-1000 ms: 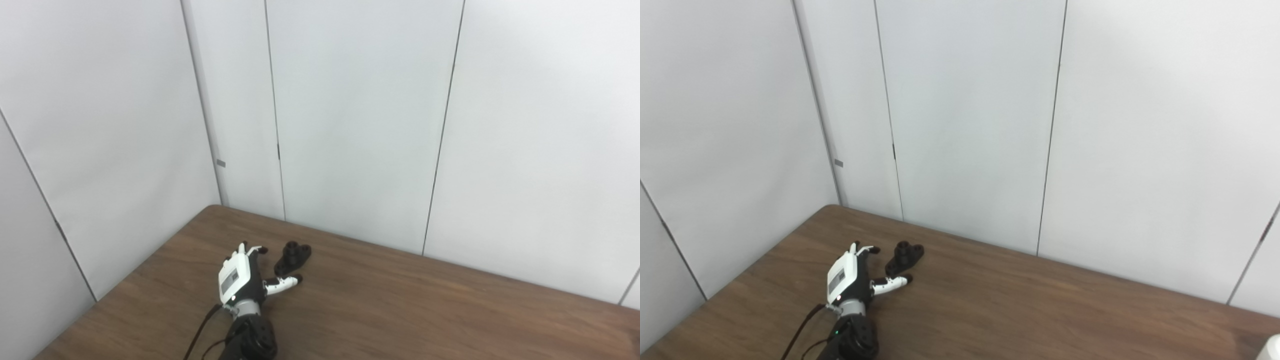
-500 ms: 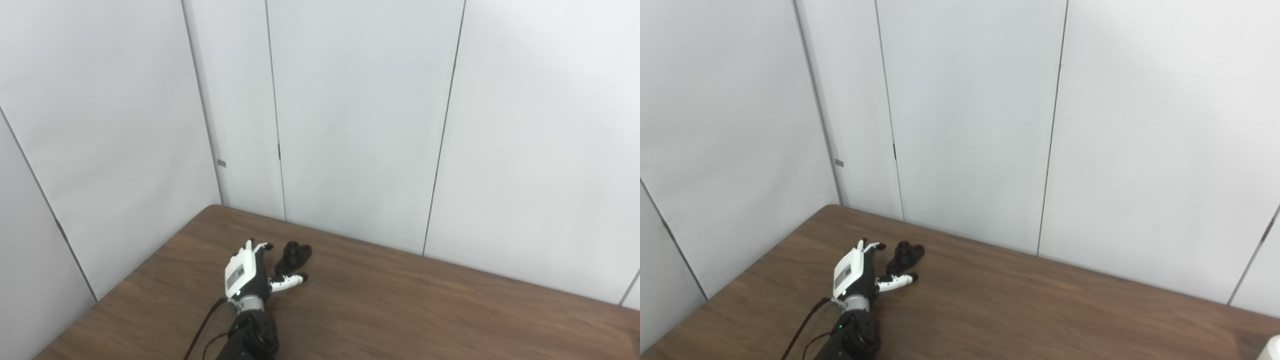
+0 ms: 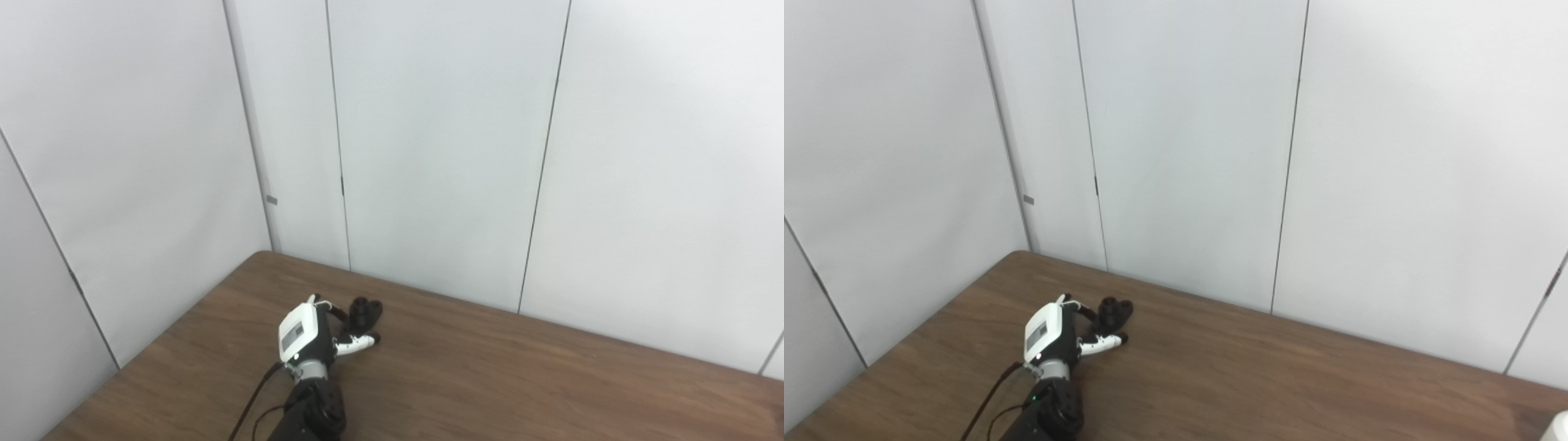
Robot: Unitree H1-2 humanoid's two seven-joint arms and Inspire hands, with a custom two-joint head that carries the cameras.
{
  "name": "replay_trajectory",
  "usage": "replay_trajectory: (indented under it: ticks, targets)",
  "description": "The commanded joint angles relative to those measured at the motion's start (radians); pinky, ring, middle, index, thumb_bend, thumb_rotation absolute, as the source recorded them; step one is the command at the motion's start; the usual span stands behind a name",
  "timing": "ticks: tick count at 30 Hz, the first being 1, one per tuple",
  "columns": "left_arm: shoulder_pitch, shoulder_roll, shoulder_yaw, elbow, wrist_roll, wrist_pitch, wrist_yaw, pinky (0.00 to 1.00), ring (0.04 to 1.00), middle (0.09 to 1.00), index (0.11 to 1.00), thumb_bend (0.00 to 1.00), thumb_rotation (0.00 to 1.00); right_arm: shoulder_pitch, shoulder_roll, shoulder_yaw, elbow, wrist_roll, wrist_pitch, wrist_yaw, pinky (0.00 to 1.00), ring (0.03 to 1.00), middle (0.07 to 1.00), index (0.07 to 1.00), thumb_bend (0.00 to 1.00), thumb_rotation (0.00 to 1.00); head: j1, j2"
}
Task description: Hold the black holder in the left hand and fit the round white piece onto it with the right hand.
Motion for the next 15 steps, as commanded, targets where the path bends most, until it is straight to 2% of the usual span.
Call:
replay_trajectory:
  ticks: [1, 9, 15]
  targets:
    - [0.004, -0.018, -0.017, 0.036, -0.015, 0.023, -0.032, 0.95, 0.963, 0.939, 0.489, 0.54, 0.05, 0.018, -0.012, -0.018, -0.005, -0.008, 0.021, -0.014, 1.0, 1.0, 1.0, 0.947, 0.76, 0.98, -0.001, 0.0]
    - [0.006, -0.016, -0.02, 0.031, -0.02, 0.04, -0.035, 0.95, 0.967, 0.934, 0.481, 0.52, 0.05, 0.015, -0.012, -0.02, 0.005, -0.02, 0.014, -0.021, 1.0, 1.0, 1.0, 0.94, 0.8, 1.0, -0.004, 0.002]
    - [0.007, -0.009, -0.034, 0.029, -0.012, 0.049, -0.042, 0.94, 0.964, 0.935, 0.482, 0.52, 0.05, 0.017, -0.01, -0.02, -0.001, -0.024, 0.016, -0.023, 1.0, 1.0, 1.0, 0.939, 0.79, 1.0, -0.006, 0.005]
